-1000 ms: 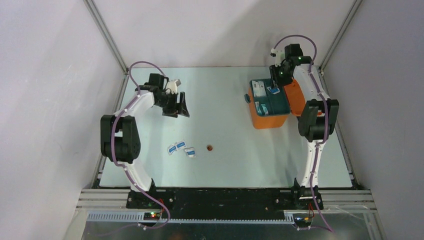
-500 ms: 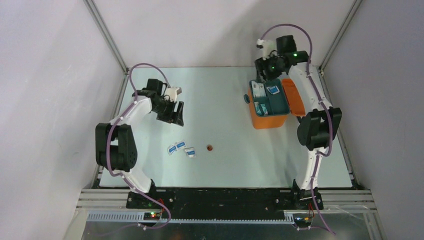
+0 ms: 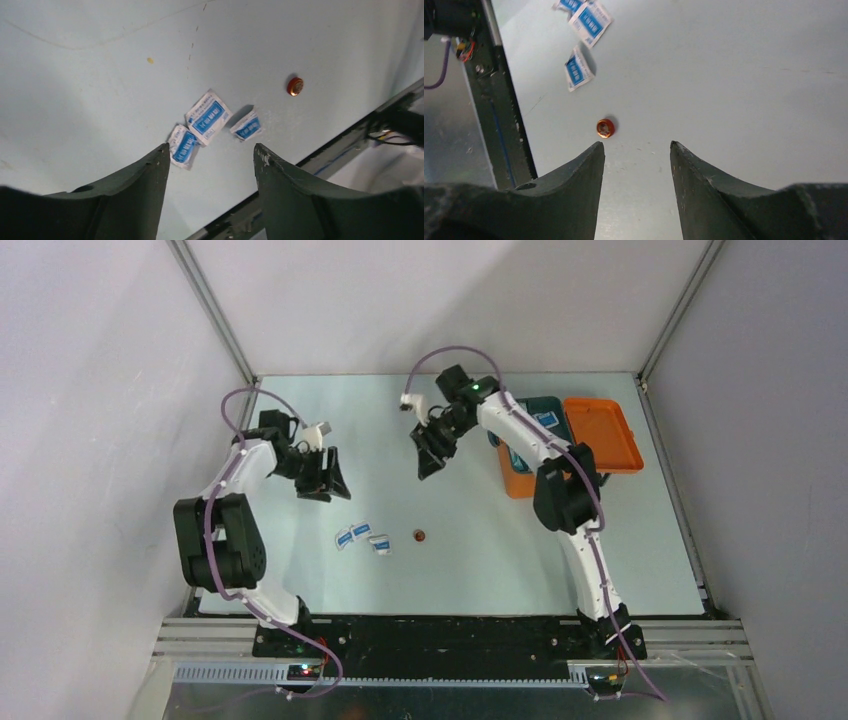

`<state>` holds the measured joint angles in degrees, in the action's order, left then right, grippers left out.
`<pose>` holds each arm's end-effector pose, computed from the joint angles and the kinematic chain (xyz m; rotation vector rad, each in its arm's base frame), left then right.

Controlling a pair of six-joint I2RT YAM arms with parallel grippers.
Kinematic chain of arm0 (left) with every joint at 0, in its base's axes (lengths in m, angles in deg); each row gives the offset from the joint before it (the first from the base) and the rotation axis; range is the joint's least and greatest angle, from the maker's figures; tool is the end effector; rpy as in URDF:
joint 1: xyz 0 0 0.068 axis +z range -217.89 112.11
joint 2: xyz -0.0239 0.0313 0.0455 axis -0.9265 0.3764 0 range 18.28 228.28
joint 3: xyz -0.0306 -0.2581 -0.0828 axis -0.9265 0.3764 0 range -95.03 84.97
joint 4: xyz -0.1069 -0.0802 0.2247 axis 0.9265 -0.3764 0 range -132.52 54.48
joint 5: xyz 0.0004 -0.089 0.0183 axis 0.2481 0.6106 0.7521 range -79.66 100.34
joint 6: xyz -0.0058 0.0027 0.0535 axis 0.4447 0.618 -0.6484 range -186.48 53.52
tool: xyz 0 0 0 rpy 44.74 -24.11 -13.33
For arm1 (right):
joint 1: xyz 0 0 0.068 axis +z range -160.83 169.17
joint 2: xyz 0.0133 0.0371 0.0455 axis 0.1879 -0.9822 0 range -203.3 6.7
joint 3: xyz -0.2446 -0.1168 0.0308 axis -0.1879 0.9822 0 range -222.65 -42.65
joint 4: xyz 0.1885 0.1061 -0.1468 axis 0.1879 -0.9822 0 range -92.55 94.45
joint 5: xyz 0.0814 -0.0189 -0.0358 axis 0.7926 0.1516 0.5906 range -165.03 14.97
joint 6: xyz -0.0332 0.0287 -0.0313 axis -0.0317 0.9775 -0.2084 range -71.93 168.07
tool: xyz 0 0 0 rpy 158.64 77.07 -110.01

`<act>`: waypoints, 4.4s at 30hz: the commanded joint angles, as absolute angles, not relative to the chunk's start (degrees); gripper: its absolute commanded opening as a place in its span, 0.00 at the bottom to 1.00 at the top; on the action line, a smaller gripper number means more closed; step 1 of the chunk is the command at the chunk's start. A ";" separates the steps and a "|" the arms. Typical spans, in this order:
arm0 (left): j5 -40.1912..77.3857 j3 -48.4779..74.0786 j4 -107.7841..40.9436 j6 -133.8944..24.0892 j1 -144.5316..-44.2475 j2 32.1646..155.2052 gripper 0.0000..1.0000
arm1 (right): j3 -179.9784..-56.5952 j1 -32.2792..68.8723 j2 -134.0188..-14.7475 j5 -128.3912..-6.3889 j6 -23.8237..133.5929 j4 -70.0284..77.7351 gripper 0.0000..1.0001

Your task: Organize the medicine kit

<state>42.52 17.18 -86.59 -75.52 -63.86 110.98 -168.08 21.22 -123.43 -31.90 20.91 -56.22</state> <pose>0.3057 0.0026 0.2274 0.2171 2.7362 -0.7480 0.3947 0.2760 0.2642 -1.4587 2.1195 1.0361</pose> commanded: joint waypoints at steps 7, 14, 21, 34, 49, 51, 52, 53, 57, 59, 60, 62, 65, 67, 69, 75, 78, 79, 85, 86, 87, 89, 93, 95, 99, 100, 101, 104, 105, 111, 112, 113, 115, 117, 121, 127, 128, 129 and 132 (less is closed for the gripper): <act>37.68 35.66 -80.06 -49.64 -62.69 103.39 0.62 | -168.34 30.32 -129.57 -23.90 16.35 -60.95 0.52; 43.31 41.82 -74.61 -47.62 -65.56 105.44 0.56 | -158.37 33.04 -127.53 -20.27 29.43 -52.63 0.47; 43.22 40.40 -72.33 -48.62 -71.20 107.04 0.52 | -155.64 33.23 -125.77 -22.36 33.45 -50.32 0.50; 40.31 33.95 -72.15 -48.40 -74.15 117.11 0.44 | -153.21 30.54 -121.63 -25.74 33.41 -49.72 0.50; 33.50 23.74 -80.65 -54.79 -78.78 126.62 0.17 | -154.40 25.64 -118.05 -29.66 30.83 -51.00 0.50; 37.17 21.18 -81.11 -57.07 -78.79 127.31 0.11 | -154.91 25.04 -116.88 -30.55 29.74 -51.67 0.50; 39.32 19.43 -81.33 -57.78 -78.79 127.23 0.08 | -155.49 24.61 -116.57 -31.48 29.24 -52.00 0.50; 40.47 18.58 -81.32 -59.32 -78.79 127.07 0.07 | -155.76 24.05 -115.97 -31.98 28.03 -52.73 0.51; 50.00 13.28 -81.82 -65.18 -78.55 125.19 0.00 | -158.36 21.03 -113.97 -34.04 25.24 -54.52 0.51; 54.20 11.09 -81.92 -68.26 -78.08 122.89 0.00 | -159.66 18.72 -113.11 -32.80 24.66 -55.15 0.54; 56.83 9.66 -81.93 -70.09 -77.91 122.31 0.00 | -160.56 17.87 -112.68 -30.72 24.50 -55.32 0.55; 59.20 7.44 -81.89 -72.29 -77.51 120.77 0.00 | -161.66 15.57 -112.41 -26.18 24.76 -55.39 0.59; 61.92 3.16 -81.80 -75.12 -77.56 119.49 0.00 | -164.59 13.80 -113.06 -21.94 25.26 -55.11 0.66; 62.74 0.57 -81.78 -77.41 -77.56 119.16 0.00 | -166.99 13.73 -114.27 -20.68 25.01 -55.31 0.67; 64.19 -1.93 -81.82 -81.29 -77.45 118.86 0.00 | -169.31 13.64 -116.39 -19.44 25.71 -55.17 0.68; 71.57 -7.88 -81.82 -88.00 -77.81 118.56 0.00 | -174.11 14.37 -119.47 -14.41 25.94 -54.94 0.70; 71.88 -9.26 -81.73 -89.75 -78.00 119.00 0.00 | -175.39 15.27 -120.12 -14.29 25.45 -54.76 0.70; 71.96 -9.74 -81.70 -90.47 -78.04 119.09 0.00 | -175.75 15.45 -120.48 -14.36 25.21 -54.82 0.70; 73.18 -12.74 -81.77 -91.36 -78.17 120.61 0.00 | -176.26 15.99 -121.91 -14.47 26.81 -53.16 0.65; 73.31 -13.24 -81.74 -91.40 -78.22 120.92 0.00 | -176.47 15.98 -122.07 -14.61 27.02 -52.92 0.65; 73.46 -13.44 -81.75 -91.56 -78.29 121.06 0.00 | -176.49 15.98 -122.48 -14.67 27.36 -52.52 0.64; 73.72 -13.93 -81.79 -91.48 -78.53 121.62 0.00 | -176.66 16.04 -123.09 -14.46 28.22 -51.76 0.62; 72.54 -14.59 -81.80 -91.49 -78.97 122.60 0.00 | -176.55 16.14 -124.15 -14.01 28.82 -51.04 0.60; 68.14 -14.67 -81.84 -90.56 -79.32 123.04 0.01 | -176.18 16.15 -124.47 -14.39 28.98 -51.01 0.60; 54.96 -12.68 -81.82 -89.05 -79.18 125.00 0.41 | -174.40 16.15 -124.01 -16.75 28.75 -51.97 0.59; 52.55 -12.39 -81.79 -87.53 -79.11 125.65 0.43 | -174.14 16.15 -123.74 -17.79 28.23 -52.28 0.59; 48.80 -12.40 -81.76 -86.23 -78.99 127.14 0.46 | -173.43 16.15 -123.51 -19.41 28.00 -52.82 0.59; 44.78 -12.92 -81.34 -76.87 -78.09 129.96 0.50 | -171.36 16.39 -122.81 -22.71 28.02 -52.66 0.57; 43.58 -12.41 -80.73 -73.43 -78.04 131.01 0.51 | -169.93 16.40 -122.67 -23.63 29.04 -52.36 0.57; 39.97 -6.33 -76.95 -65.83 -78.08 132.30 0.52 | -166.62 16.64 -125.23 -24.65 35.39 -49.37 0.51; 39.72 -5.81 -76.86 -65.50 -77.98 132.46 0.52 | -166.82 16.67 -125.93 -24.53 36.28 -48.58 0.51; 39.66 -4.96 -76.85 -65.03 -77.94 132.54 0.52 | -167.21 16.72 -127.20 -24.20 38.60 -48.04 0.50; 39.96 -4.35 -76.86 -64.64 -77.68 133.13 0.51 | -167.40 16.95 -128.96 -23.67 42.82 -45.58 0.49; 41.51 -4.22 -76.88 -64.44 -77.51 134.09 0.45 | -167.42 17.45 -130.44 -23.83 46.60 -42.55 0.48; 43.48 -2.72 -76.95 -64.19 -77.52 135.06 0.36 | -166.39 19.25 -131.53 -26.80 52.41 -38.55 0.46; 47.22 0.50 -76.96 -63.27 -77.27 135.52 0.29 | -166.84 21.38 -135.14 -29.65 57.17 -37.51 0.47; 47.89 1.27 -76.99 -63.02 -77.24 135.57 0.27 | -166.84 21.61 -135.61 -31.78 57.11 -37.67 0.47; 48.95 1.68 -76.94 -62.86 -77.08 135.73 0.21 | -166.80 21.78 -135.93 -32.80 57.03 -37.96 0.46; 49.74 3.29 -77.04 -62.76 -76.95 135.64 0.10 | -166.48 22.09 -136.66 -34.09 56.65 -38.22 0.45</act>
<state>45.78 1.95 -77.59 -63.46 -77.47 135.51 -166.07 21.99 -135.36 -30.76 54.97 -39.30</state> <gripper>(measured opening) 0.158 0.458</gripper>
